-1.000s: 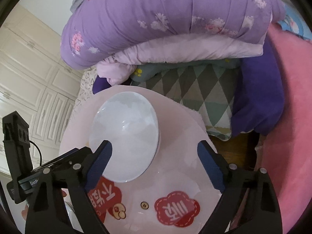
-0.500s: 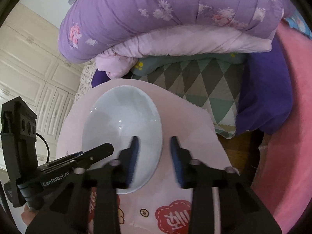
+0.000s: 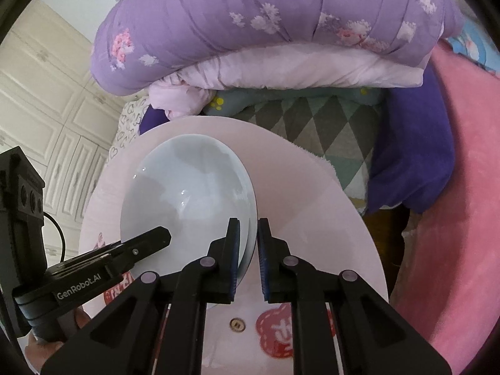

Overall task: Organize plates and bowls
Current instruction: 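Lift the bowl with both grippers and carry it toward the placed bowls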

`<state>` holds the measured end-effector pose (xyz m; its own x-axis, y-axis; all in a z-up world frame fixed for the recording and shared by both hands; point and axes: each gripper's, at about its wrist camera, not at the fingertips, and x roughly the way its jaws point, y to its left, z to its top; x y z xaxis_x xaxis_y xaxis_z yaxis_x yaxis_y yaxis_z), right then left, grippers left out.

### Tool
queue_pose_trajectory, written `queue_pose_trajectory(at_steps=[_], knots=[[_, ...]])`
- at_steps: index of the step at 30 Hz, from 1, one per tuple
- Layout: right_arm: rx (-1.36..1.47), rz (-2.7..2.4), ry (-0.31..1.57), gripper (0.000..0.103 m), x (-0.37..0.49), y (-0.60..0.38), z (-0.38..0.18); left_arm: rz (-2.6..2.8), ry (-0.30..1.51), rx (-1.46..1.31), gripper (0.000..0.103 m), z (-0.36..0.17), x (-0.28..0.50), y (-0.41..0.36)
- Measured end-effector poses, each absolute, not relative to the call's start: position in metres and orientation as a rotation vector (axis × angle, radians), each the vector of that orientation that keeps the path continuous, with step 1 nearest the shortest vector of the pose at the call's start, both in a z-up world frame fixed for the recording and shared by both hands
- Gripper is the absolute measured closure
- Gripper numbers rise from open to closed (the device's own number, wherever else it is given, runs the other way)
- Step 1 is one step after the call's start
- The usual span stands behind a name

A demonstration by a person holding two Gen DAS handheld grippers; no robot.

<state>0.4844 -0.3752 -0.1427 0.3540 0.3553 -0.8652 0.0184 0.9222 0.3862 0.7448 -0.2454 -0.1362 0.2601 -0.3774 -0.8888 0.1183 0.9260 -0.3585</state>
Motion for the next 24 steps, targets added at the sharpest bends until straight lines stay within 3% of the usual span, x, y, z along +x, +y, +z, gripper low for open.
queue_pose_trajectory(at_steps=[24], knots=[[0.259,0.206,1.074,0.092,0.357,-0.344,-0.055,-0.427,1.148,-0.173,0.092,-0.036,0.58,-0.185]])
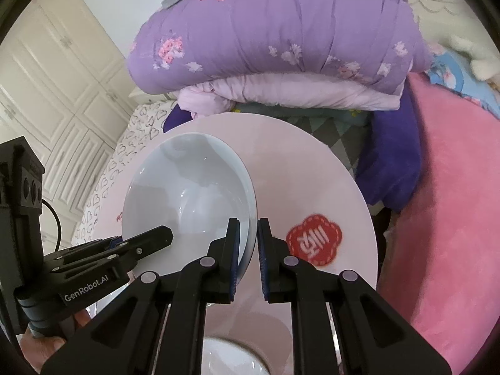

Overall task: Organize plates and bowls
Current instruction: 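Lift the bowl with both grippers and carry it toward the placed bowls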

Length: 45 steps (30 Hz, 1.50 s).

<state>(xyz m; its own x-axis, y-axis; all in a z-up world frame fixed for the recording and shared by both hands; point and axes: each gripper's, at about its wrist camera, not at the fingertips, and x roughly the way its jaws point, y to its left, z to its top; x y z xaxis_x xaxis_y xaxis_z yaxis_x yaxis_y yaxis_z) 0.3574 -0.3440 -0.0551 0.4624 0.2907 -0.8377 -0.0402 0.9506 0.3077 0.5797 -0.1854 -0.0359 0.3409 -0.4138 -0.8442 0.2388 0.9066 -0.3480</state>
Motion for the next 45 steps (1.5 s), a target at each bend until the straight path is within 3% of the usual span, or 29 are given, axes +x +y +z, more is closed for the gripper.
queue_pose_trajectory(at_steps=[17,33,45], knots=[[0.234,0.227,1.097,0.091,0.265,-0.344,-0.062,-0.474,1.205,-0.057,0.092,-0.032,0.487,-0.192],[0.196,0.253,1.113,0.091,0.229,-0.34,-0.063,-0.504,1.198,0.034,0.09,-0.022,0.437,-0.191],[0.191,0.259,1.2,0.091,0.221,-0.339,-0.091,-0.494,1.237,0.111,0.089,-0.044,0.42,-0.203]])
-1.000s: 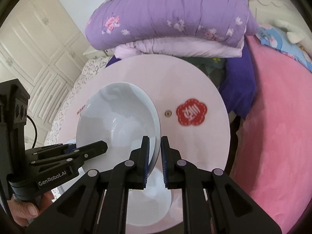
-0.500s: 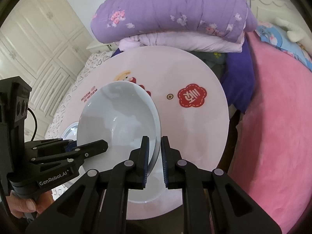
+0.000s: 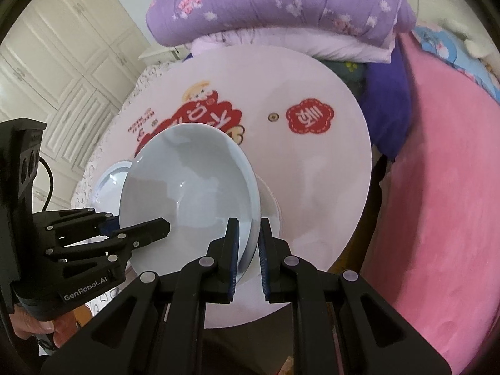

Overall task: Organize plates and bowls
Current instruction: 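Lift the bowl with both grippers and carry it toward the placed bowls, then lower the bowl onto the two placed bowls and open both grippers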

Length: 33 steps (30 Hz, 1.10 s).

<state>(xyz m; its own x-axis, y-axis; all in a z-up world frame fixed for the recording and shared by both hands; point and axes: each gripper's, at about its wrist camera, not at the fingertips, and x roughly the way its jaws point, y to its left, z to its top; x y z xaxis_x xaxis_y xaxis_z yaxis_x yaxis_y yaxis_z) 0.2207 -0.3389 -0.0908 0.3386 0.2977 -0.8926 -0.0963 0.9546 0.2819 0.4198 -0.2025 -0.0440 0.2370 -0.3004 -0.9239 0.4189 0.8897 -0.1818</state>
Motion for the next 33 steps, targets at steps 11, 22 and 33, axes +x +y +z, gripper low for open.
queue_pose_trajectory(at_steps=[11,22,33], knots=[[0.162,0.249,1.231,0.088,0.224,-0.337,-0.099,-0.487,1.219,0.157,0.086,-0.051,0.419,-0.211],[0.135,0.228,1.223,0.087,0.223,-0.339,-0.1,-0.484,1.203,0.189,0.08,-0.064,0.417,-0.215],[0.27,0.254,1.128,0.0,0.223,-0.352,-0.092,-0.499,1.161,0.092,0.008,-0.058,0.419,-0.196]])
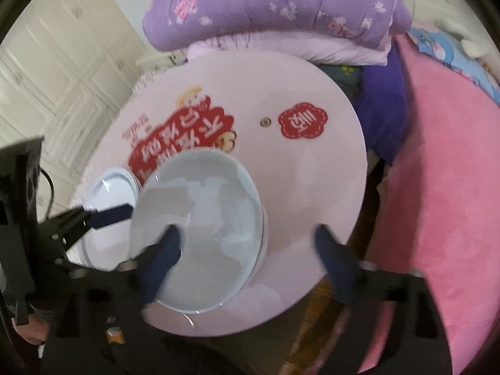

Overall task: Organize plates and bowls
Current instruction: 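Lower the bowl onto the two placed bowls and open both grippers, then move both grippers to opposite sides of the three-bowl stack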

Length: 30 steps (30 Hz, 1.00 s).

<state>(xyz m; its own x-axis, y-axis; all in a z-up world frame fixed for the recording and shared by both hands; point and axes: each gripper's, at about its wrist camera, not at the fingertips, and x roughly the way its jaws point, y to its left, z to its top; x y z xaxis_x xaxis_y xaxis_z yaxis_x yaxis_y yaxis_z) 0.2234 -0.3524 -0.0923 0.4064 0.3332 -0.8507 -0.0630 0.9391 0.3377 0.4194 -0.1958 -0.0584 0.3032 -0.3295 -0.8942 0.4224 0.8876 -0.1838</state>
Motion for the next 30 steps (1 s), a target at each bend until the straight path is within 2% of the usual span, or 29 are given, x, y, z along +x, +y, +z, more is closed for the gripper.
queue_pose_trajectory(at_steps=[9,19,30], knots=[[0.475,0.268,1.0,0.0,0.223,-0.377,-0.077,-0.495,1.095,-0.032,0.004,-0.038,0.421,-0.166],[0.398,0.237,0.962,0.0,0.202,-0.382,-0.063,-0.501,0.994,-0.143,0.002,-0.013,0.397,-0.128],[0.336,0.218,1.025,0.0,0.198,-0.391,-0.082,-0.501,1.051,-0.228,0.002,-0.033,0.382,-0.122]])
